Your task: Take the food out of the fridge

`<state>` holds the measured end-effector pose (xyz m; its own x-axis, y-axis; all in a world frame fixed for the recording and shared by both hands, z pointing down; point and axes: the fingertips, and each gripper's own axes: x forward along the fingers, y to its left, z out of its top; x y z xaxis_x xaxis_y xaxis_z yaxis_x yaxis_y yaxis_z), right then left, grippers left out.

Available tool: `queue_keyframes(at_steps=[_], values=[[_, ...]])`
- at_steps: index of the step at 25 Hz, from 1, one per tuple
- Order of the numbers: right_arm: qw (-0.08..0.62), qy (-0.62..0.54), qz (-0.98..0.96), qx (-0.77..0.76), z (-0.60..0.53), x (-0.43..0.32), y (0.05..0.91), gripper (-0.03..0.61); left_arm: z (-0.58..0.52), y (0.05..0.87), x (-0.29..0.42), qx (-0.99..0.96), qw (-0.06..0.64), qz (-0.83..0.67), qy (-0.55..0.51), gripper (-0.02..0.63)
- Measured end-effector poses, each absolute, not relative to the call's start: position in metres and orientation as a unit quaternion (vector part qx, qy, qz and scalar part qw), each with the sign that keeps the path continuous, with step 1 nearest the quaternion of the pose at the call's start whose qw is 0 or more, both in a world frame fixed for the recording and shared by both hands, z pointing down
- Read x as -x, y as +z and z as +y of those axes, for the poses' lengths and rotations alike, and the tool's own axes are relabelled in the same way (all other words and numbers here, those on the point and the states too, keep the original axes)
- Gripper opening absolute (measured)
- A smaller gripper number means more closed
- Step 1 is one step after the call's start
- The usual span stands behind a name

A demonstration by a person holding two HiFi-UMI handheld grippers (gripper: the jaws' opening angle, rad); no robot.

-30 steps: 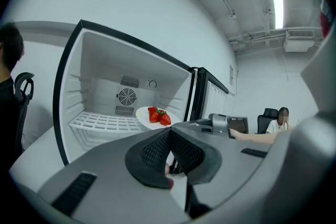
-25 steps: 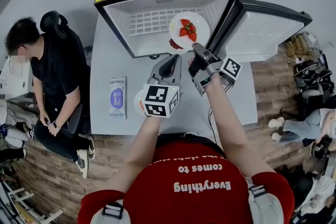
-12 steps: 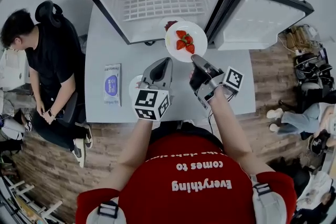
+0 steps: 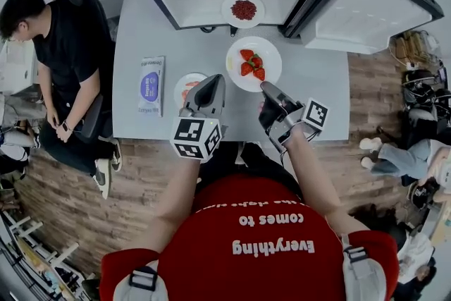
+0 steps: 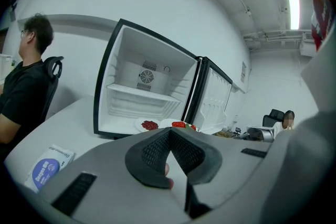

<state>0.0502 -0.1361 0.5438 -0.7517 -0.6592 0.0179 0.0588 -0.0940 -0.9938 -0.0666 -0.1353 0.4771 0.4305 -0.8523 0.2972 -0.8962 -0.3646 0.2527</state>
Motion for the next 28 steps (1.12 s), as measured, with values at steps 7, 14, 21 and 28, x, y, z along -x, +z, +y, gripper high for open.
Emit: queue_keyframes(at_steps=[7,14,21,28], values=[[0.199,-0.712,0.623,0.256,-0.11,-0.04,0.595,0.023,-0.114,0.511,0.088,-0.803,0.214,-0.551,0.083,-0.002],[0.125,-0.748,0.584,0.288,-0.089,-0.029,0.665,0.023,-0.095,0.531,0.091,-0.788,0.245,-0.558,0.086,-0.002],[0.102,-0.76,0.561,0.314,-0.084,-0.028,0.692,0.023,-0.088,0.536,0.097,-0.779,0.248,-0.57,0.083,-0.002],[0.028,-0.755,0.556,0.345,-0.079,-0.027,0.71,0.023,-0.081,0.537,0.099,-0.776,0.25,-0.573,0.084,-0.002]])
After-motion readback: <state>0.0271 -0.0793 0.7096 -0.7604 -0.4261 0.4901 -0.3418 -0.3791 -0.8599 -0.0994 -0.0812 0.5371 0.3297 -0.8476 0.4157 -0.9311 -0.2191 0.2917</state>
